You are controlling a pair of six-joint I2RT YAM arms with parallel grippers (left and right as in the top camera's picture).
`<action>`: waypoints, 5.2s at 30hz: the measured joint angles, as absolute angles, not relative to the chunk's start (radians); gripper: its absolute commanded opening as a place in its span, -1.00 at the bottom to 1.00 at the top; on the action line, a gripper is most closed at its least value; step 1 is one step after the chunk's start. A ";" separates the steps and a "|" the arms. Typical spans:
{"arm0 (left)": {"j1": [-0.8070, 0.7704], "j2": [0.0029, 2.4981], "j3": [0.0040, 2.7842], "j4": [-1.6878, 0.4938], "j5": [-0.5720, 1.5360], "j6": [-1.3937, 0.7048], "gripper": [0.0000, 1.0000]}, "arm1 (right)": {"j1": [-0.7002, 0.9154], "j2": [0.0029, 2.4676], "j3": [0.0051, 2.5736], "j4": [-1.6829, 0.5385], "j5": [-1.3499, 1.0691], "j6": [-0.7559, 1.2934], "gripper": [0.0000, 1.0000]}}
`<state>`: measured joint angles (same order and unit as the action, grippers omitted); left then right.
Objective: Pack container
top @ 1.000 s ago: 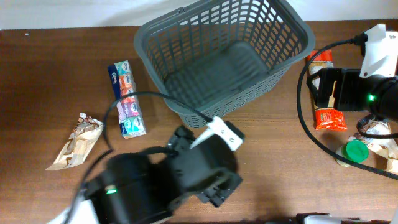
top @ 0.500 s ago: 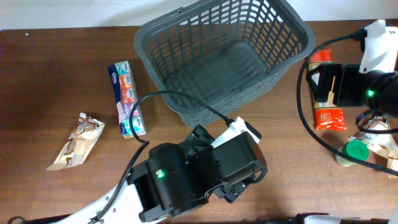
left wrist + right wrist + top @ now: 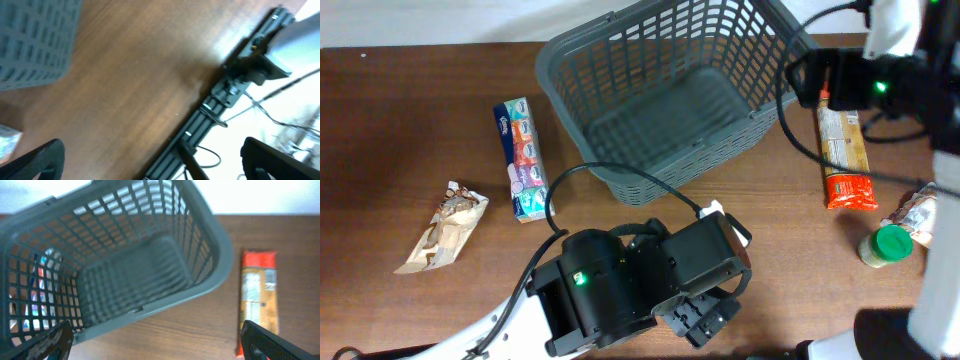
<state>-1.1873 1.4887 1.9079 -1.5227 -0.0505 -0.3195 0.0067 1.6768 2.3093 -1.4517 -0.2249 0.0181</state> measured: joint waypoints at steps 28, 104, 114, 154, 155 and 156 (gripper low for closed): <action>-1.187 1.769 1.909 -1.441 -0.117 -0.486 -0.96 | 0.007 1.880 2.309 -1.336 -0.253 0.031 -0.92; -1.092 1.822 1.909 -1.388 -0.342 -0.569 -0.96 | 0.020 2.045 2.309 -1.338 -0.057 0.043 -0.92; -1.037 1.822 1.909 -1.387 -0.358 -0.569 -0.96 | 0.024 2.062 2.309 -1.335 -0.072 0.041 -0.92; -0.723 1.822 1.909 -1.383 -0.414 -0.494 -0.96 | 0.076 2.062 2.309 -1.518 -0.072 -0.002 -0.92; -0.715 1.822 1.909 -1.385 -0.416 -0.493 -0.96 | 0.079 2.062 2.309 -1.523 -0.072 -0.003 -0.92; -0.705 1.822 1.909 -1.385 -0.416 -0.490 -0.96 | 0.081 2.062 2.309 -1.530 -0.072 -0.004 -0.92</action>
<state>-0.7048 1.8225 1.9095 -1.3846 -0.4164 -0.4900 0.0807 2.0621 2.3093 -1.5303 -0.0715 -0.0036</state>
